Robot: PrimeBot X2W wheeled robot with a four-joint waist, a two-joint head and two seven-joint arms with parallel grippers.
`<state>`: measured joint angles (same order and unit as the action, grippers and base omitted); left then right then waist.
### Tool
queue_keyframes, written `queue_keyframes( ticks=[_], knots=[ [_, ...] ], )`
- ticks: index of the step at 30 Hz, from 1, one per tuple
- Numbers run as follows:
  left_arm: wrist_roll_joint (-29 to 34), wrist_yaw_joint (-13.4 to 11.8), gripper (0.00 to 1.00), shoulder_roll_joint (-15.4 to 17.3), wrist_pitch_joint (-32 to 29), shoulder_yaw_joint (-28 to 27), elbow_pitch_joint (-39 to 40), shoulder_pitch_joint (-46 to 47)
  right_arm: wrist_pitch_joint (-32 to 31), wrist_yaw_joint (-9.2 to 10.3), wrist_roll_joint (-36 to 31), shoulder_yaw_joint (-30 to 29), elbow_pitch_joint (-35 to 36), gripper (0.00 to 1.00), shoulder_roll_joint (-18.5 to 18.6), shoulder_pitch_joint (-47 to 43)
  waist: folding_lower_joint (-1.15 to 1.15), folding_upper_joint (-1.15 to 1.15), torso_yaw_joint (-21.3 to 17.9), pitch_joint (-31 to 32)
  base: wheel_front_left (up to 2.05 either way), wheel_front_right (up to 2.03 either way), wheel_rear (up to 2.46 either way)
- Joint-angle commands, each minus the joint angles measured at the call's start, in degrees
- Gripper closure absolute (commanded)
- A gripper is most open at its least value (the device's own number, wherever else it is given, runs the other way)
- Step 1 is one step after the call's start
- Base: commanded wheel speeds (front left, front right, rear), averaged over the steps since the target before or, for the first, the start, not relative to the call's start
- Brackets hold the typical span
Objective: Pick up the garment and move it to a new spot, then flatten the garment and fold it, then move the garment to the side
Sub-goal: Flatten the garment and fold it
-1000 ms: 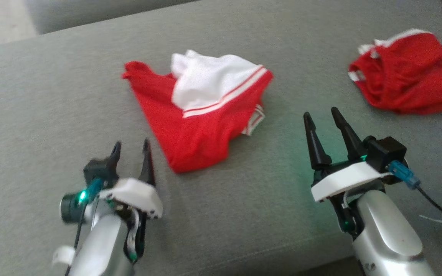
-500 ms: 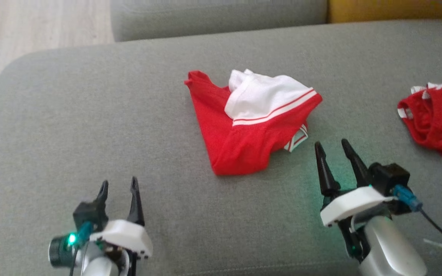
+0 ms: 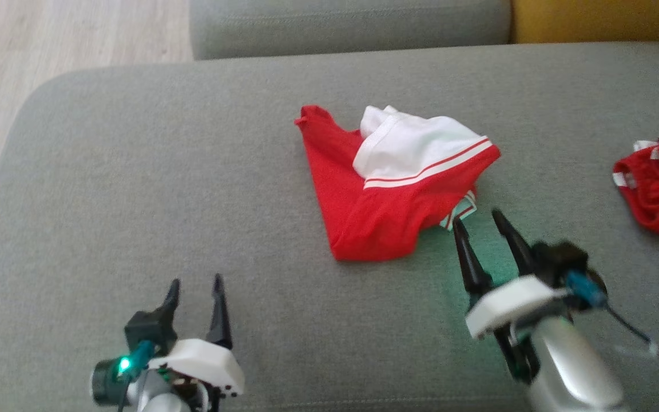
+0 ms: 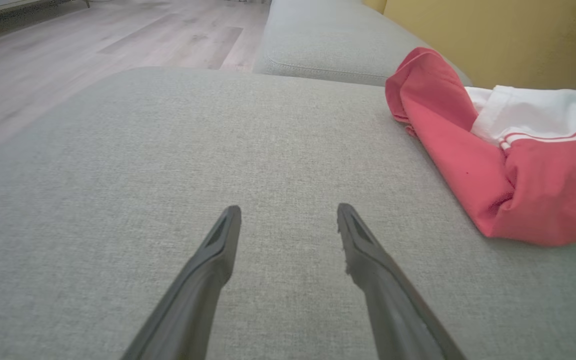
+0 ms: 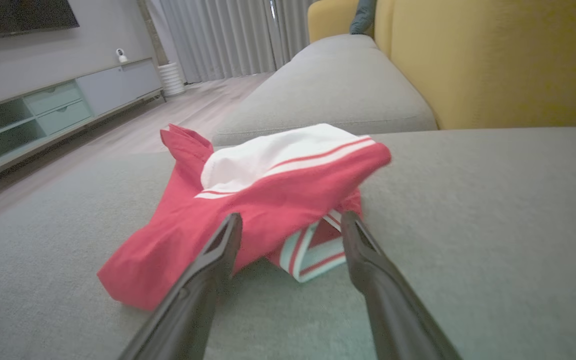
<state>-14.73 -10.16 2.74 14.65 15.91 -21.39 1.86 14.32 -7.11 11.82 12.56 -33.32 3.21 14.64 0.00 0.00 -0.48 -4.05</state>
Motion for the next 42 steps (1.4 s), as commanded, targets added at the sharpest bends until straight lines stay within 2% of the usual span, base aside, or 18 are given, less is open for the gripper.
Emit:
queue_keyframes(
  ticks=[1, 8, 13, 18, 23, 24, 25, 27, 35, 42],
  knots=[
    [-0.22, -0.15, 0.0, 0.14, 0.35, -1.08, 1.91, 2.92, 0.18, -0.37, -0.88, 1.82, 1.57, 0.0, -0.23, 5.03, 0.0, 0.0, 1.11, -1.14, 0.0, 0.0, 0.0],
    [-2.7, -0.26, 0.0, 0.14, 0.35, 3.72, 1.44, 5.06, -2.46, -0.37, -2.61, 4.79, -2.18, 0.0, 1.97, 15.04, 0.0, 0.0, 6.18, -4.57, 0.0, 0.0, 0.0],
    [-4.48, -0.54, 0.0, 0.14, 0.35, 6.83, 1.07, 6.29, -4.45, -0.37, -4.3, 5.78, -7.84, 0.0, 4.75, 20.67, 0.0, 0.0, 9.9, -6.81, 0.0, 0.0, 0.0],
    [-5.96, -0.49, 0.0, 0.14, 0.35, 8.53, 0.64, 6.64, -5.61, -0.37, -7.31, 6.43, -13.73, 0.0, 6.35, 24.43, 0.0, 0.0, 11.91, -8.3, 0.0, 0.0, 0.0],
    [-6.54, -0.69, 0.0, 0.14, 0.35, 9.08, 0.83, 6.96, -5.8, -0.37, -8.88, 6.3, -18.46, 0.0, 6.03, 25.91, 0.0, 0.0, 12.52, -9.09, 0.0, 0.0, 0.0],
    [-6.59, -0.71, 0.0, 0.14, 0.35, 9.13, 0.82, 7.08, -5.7, -0.37, -9.15, 6.34, -19.24, 0.03, 5.96, 26.14, 0.0, 0.0, 12.53, -9.17, 0.0, 0.0, 0.0],
    [-6.66, -0.73, 0.0, 0.14, 0.35, 9.17, 0.87, 7.28, -5.55, -0.37, -9.37, 6.42, -19.96, 0.2, 5.87, 26.4, 0.0, 0.0, 12.52, -9.29, 0.0, 0.0, 0.0],
    [-6.71, -0.79, 0.0, 0.14, 0.35, 9.23, 0.93, 7.67, -5.18, -0.37, -9.66, 6.48, -21.27, 1.0, 5.66, 26.91, 0.0, 0.0, 12.42, -9.38, 0.0, 0.0, 0.0],
    [-6.25, -0.49, 0.0, 0.14, 0.35, 8.72, 0.84, 7.89, -0.61, -0.37, -9.51, 5.66, -21.17, 1.0, 4.65, 28.71, 0.0, 0.0, 10.9, -8.47, 0.0, 0.0, 0.0],
    [-5.84, 0.18, 0.0, 0.14, 0.35, 8.04, 0.25, 6.25, 0.61, -0.37, -7.24, 2.9, -16.18, 1.0, 4.47, 29.09, 0.0, 0.0, 8.23, -5.34, 0.0, 0.0, 0.0]
  ],
)
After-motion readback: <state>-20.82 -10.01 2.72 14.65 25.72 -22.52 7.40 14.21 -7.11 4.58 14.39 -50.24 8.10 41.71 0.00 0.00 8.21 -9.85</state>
